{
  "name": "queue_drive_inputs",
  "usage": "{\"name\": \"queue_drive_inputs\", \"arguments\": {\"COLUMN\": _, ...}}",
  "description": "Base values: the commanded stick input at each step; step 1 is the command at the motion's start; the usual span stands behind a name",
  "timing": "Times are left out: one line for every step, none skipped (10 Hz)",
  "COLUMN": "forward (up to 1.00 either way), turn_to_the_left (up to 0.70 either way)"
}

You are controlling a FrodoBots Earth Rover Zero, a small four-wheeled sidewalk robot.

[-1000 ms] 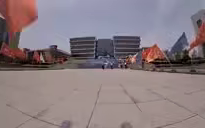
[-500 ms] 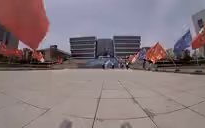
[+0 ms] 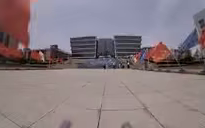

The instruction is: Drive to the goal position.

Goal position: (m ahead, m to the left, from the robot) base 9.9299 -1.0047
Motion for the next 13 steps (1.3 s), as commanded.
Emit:
{"name": "queue_drive_inputs", "arguments": {"forward": 1.0, "turn_to_the_left": 0.0}}
{"name": "queue_drive_inputs", "arguments": {"forward": 1.0, "turn_to_the_left": 0.0}}
{"name": "queue_drive_inputs", "arguments": {"forward": 1.0, "turn_to_the_left": 0.0}}
{"name": "queue_drive_inputs", "arguments": {"forward": 1.0, "turn_to_the_left": 0.0}}
{"name": "queue_drive_inputs", "arguments": {"forward": 1.0, "turn_to_the_left": 0.0}}
{"name": "queue_drive_inputs", "arguments": {"forward": 1.0, "turn_to_the_left": 0.0}}
{"name": "queue_drive_inputs", "arguments": {"forward": 1.0, "turn_to_the_left": 0.0}}
{"name": "queue_drive_inputs", "arguments": {"forward": 1.0, "turn_to_the_left": 0.0}}
{"name": "queue_drive_inputs", "arguments": {"forward": 1.0, "turn_to_the_left": 0.0}}
{"name": "queue_drive_inputs", "arguments": {"forward": 1.0, "turn_to_the_left": 0.0}}
{"name": "queue_drive_inputs", "arguments": {"forward": 1.0, "turn_to_the_left": 0.0}}
{"name": "queue_drive_inputs", "arguments": {"forward": 1.0, "turn_to_the_left": 0.0}}
{"name": "queue_drive_inputs", "arguments": {"forward": 1.0, "turn_to_the_left": 0.0}}
